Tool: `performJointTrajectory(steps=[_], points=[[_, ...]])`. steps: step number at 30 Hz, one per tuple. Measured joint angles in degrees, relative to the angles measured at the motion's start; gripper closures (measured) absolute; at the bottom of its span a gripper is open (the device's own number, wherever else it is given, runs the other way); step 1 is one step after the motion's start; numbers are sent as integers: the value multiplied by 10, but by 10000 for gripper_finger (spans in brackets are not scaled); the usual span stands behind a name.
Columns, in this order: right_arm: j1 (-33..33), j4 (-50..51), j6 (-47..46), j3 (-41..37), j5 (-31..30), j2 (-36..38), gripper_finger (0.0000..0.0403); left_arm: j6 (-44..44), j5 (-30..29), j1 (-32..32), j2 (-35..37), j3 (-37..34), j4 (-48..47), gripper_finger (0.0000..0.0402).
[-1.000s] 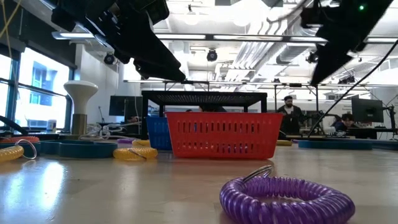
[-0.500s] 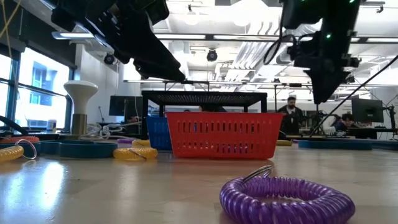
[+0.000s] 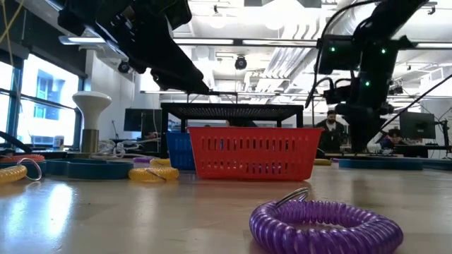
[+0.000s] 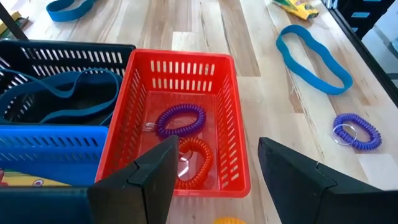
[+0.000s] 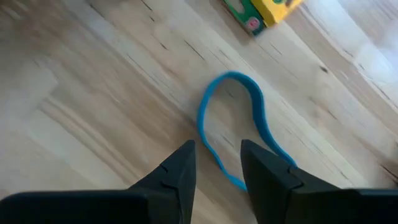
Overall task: Pick & Place Office Desk Supplies
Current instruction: Put the blue rubber band into the black bin
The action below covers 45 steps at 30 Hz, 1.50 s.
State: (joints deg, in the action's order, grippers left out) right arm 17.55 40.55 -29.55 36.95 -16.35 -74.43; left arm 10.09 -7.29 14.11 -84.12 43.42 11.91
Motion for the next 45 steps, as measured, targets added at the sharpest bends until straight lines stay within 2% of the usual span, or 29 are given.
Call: performJointTrajectory(steps=[6,11,16,25,29,35,40,45], points=[[7,-50,18,-33,3,0,288,-2,0,-1,0,0,10,186],[6,-100,29,-61,39,0,288,-2,0,-2,0,0,10,186],[15,-132,30,-84,13,0,288,-1,0,-2,0,0,10,186],[50,-151,43,-102,22,1,289,0,0,-2,0,0,10,186],[57,-156,43,-106,26,1,314,0,0,-2,0,0,10,186],[48,-159,65,-107,19,0,394,3,0,-2,0,0,10,186],[13,-154,61,-109,2,8,400,1,0,-2,0,0,10,186],[-53,-128,16,-90,7,29,400,0,0,-2,0,0,10,186]])
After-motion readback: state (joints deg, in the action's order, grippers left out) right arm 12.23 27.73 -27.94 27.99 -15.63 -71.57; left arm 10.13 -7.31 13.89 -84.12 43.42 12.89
